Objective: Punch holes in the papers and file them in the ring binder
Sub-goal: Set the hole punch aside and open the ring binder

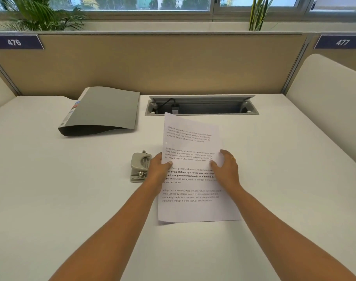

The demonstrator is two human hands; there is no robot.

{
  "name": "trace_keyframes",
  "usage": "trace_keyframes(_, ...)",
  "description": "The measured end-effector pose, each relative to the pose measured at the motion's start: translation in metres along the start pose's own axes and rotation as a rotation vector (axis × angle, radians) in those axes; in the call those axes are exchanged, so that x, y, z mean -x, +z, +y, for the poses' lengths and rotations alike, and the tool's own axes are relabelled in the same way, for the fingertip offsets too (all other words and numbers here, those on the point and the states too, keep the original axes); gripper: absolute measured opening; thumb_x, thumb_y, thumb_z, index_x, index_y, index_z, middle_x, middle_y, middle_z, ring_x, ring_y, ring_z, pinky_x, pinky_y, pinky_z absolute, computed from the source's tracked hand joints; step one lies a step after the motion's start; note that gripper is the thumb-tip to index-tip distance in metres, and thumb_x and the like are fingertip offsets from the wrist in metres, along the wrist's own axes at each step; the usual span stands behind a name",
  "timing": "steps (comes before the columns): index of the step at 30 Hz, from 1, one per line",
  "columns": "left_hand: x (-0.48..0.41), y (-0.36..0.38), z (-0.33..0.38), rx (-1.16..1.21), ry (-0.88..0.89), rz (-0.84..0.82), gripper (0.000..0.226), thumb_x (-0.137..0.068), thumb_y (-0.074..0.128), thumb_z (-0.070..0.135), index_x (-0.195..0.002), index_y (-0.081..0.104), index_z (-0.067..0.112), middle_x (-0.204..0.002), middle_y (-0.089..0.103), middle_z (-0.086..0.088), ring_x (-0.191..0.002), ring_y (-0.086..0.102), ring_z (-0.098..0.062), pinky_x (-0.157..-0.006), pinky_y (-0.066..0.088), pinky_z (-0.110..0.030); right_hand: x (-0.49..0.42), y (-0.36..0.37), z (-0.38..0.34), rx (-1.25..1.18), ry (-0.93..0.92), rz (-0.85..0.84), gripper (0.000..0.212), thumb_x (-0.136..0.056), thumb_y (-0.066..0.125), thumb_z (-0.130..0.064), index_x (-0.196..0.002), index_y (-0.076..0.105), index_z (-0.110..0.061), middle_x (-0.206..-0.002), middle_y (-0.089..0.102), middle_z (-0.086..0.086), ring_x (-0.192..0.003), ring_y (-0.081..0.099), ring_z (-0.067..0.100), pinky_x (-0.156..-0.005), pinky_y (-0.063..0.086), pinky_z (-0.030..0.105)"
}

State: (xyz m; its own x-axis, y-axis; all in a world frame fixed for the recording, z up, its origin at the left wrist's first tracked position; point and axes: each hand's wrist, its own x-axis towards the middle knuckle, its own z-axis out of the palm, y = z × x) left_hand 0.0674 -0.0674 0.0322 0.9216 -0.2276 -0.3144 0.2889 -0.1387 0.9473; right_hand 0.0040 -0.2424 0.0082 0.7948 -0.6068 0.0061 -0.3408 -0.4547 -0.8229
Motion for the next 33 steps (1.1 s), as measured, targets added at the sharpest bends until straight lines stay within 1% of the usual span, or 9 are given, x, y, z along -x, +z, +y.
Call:
trace_keyframes(4, 0.005, 0.000, 0.006, 0.073, 0.066, 0.001, 0.030, -0.093, 0.048, 0.003, -0.121, 0.051, 0.013, -0.111, 0.062, -0.008, -0.090, 0.061, -0.024, -0.078, 0.052, -0.038, -0.004, -0.018, -0.002, -0.250, 0.165, -0.021, 0.059, -0.089, 0.059, -0.024, -0.140, 0.034, -0.011, -0.138, 0.046, 0.010, -0.127, 0.045, 0.026, -0.104, 0.035, 0.033)
trace_keyframes(7, 0.011, 0.000, 0.013, 0.137, 0.117, -0.009, 0.025, -0.093, 0.048, 0.004, -0.113, 0.053, 0.018, -0.103, 0.063, -0.004, -0.081, 0.063, -0.016, -0.065, 0.052, -0.031, -0.004, -0.026, -0.005, -0.418, 0.216, -0.074, 0.037, -0.089, 0.059, -0.022, -0.124, 0.052, -0.010, -0.126, 0.059, 0.012, -0.102, 0.060, 0.024, -0.090, 0.047, 0.034)
trace_keyframes(9, 0.016, 0.002, 0.018, 0.151, 0.160, -0.015, 0.024, -0.094, 0.048, 0.004, -0.111, 0.053, 0.019, -0.099, 0.064, -0.001, -0.081, 0.063, -0.014, -0.063, 0.053, -0.028, -0.002, -0.030, -0.009, -0.505, 0.185, -0.074, 0.021, -0.090, 0.056, -0.015, -0.110, 0.058, -0.009, -0.116, 0.065, 0.013, -0.086, 0.062, 0.021, -0.075, 0.051, 0.030)
trace_keyframes(12, 0.023, 0.003, 0.029, 0.170, 0.245, -0.001, 0.022, -0.093, 0.048, 0.003, -0.107, 0.055, 0.018, -0.099, 0.065, 0.000, -0.086, 0.064, -0.019, -0.069, 0.055, -0.032, 0.002, -0.040, -0.019, -0.574, 0.094, -0.014, 0.013, -0.092, 0.055, -0.014, -0.104, 0.056, -0.010, -0.106, 0.066, 0.012, -0.082, 0.063, 0.019, -0.072, 0.053, 0.027)
trace_keyframes(16, 0.033, 0.004, 0.051, 0.184, 0.362, -0.006, 0.020, -0.093, 0.049, 0.006, -0.110, 0.056, 0.014, -0.102, 0.066, -0.004, -0.089, 0.066, -0.022, -0.074, 0.057, -0.037, 0.009, -0.054, -0.040, -0.618, -0.098, 0.058, 0.012, -0.094, 0.052, -0.018, -0.103, 0.052, -0.012, -0.095, 0.064, 0.002, -0.078, 0.064, 0.011, -0.057, 0.053, 0.014)
trace_keyframes(20, 0.042, 0.007, 0.070, 0.232, 0.461, -0.006, 0.022, -0.093, 0.049, 0.009, -0.114, 0.055, 0.013, -0.103, 0.066, -0.002, -0.088, 0.066, -0.018, -0.075, 0.059, -0.034, 0.016, -0.066, -0.059, -0.680, -0.215, 0.113, 0.001, -0.095, 0.050, -0.018, -0.095, 0.049, -0.018, -0.090, 0.061, -0.006, -0.079, 0.062, 0.007, -0.059, 0.053, 0.013)
trace_keyframes(24, 0.047, 0.008, 0.070, 0.252, 0.511, -0.001, 0.018, -0.093, 0.051, 0.012, -0.110, 0.056, 0.018, -0.100, 0.067, 0.003, -0.087, 0.067, -0.019, -0.074, 0.059, -0.036, 0.024, -0.071, -0.063, -0.716, -0.297, 0.137, 0.011, -0.095, 0.049, -0.015, -0.088, 0.048, -0.024, -0.088, 0.060, -0.007, -0.070, 0.063, -0.004, -0.060, 0.051, 0.011)
trace_keyframes(27, 0.048, 0.008, 0.054, 0.212, 0.484, -0.016, 0.021, -0.093, 0.050, 0.012, -0.112, 0.055, 0.018, -0.101, 0.066, 0.003, -0.092, 0.065, -0.021, -0.076, 0.059, -0.036, 0.030, -0.067, -0.047, -0.686, -0.288, 0.083, 0.002, -0.095, 0.049, -0.015, -0.096, 0.049, -0.017, -0.094, 0.061, -0.004, -0.082, 0.062, 0.006, -0.063, 0.053, 0.013)
trace_keyframes(33, 0.048, 0.006, 0.033, 0.160, 0.424, -0.023, 0.021, -0.095, 0.048, 0.013, -0.113, 0.056, 0.018, -0.106, 0.065, -0.003, -0.105, 0.061, -0.029, -0.086, 0.054, -0.045, 0.040, -0.057, -0.029, -0.591, -0.250, 0.069, 0.015, -0.095, 0.049, -0.013, -0.110, 0.049, -0.016, -0.106, 0.059, 0.001, -0.092, 0.059, 0.014, -0.071, 0.055, 0.016)
